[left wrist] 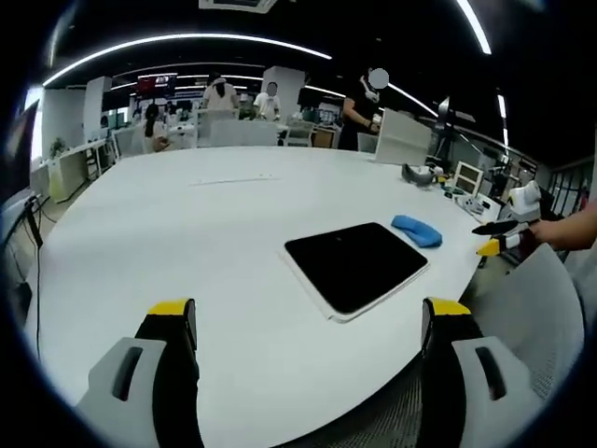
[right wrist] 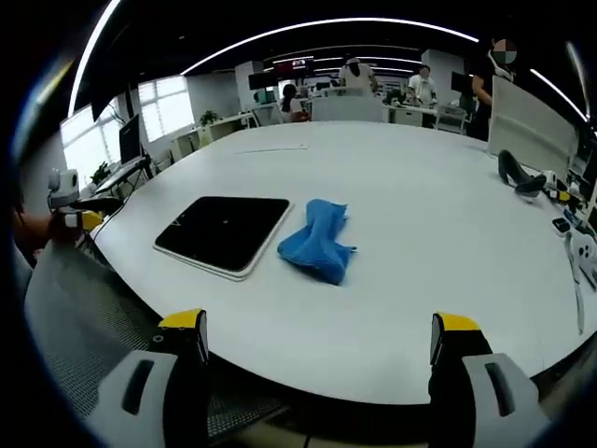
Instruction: Wipe the mirror surface with the cleaning cloth until all visible marks leave the cleaned area.
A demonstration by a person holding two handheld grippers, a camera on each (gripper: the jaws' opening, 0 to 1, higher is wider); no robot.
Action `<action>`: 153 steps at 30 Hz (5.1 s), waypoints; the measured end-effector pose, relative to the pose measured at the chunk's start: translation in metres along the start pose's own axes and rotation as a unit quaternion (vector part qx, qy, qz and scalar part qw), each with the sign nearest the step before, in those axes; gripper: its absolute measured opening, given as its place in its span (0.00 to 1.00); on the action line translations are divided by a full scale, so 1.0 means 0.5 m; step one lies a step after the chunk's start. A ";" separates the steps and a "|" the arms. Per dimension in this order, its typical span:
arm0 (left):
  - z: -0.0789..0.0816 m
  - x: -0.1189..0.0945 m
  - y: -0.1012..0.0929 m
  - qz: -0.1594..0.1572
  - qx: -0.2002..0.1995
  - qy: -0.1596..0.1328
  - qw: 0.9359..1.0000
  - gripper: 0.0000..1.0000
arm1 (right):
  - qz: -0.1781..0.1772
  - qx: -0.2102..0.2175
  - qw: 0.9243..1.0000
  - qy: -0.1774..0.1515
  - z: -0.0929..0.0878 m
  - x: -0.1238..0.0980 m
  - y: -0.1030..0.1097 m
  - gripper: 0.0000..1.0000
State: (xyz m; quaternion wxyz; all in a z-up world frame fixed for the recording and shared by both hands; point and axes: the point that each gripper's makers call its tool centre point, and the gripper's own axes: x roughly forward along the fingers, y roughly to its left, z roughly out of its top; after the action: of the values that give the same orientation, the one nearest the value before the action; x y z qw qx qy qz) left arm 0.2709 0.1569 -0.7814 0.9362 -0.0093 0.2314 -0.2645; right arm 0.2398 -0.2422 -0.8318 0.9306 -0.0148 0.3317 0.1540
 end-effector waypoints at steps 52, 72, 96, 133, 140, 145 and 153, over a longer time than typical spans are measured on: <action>0.002 -0.028 0.023 -0.020 -0.011 -0.017 1.000 0.99 | -0.002 -0.014 1.000 0.010 0.052 0.017 0.000 0.98; -0.027 -0.024 0.039 0.007 0.003 0.004 1.000 0.99 | 0.008 -0.007 1.000 0.010 0.025 0.025 0.030 0.97; -0.024 -0.021 0.044 0.012 0.016 0.009 1.000 0.99 | -0.011 0.020 1.000 -0.021 0.062 0.024 0.010 0.98; -0.003 -0.005 0.031 0.013 0.041 0.014 0.999 0.99 | -0.031 0.017 0.999 0.020 0.138 0.182 0.017 0.52; 0.001 -0.015 0.025 0.011 0.011 0.004 1.000 0.99 | -0.048 0.016 0.998 0.037 0.125 0.215 0.007 0.36; 0.007 -0.008 0.014 0.006 0.001 -0.001 1.000 0.99 | -0.065 0.018 0.996 0.053 0.118 0.237 0.003 0.31; -0.028 0.004 0.010 0.015 0.047 0.033 0.998 0.99 | -0.088 0.071 0.992 0.064 0.111 0.256 -0.008 0.06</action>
State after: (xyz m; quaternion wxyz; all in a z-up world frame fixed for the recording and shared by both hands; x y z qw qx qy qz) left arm 0.2687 0.1614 -0.7954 0.9312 0.0469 0.2500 -0.2611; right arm 0.3688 -0.2033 -0.8684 0.9162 0.0125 0.3977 0.0467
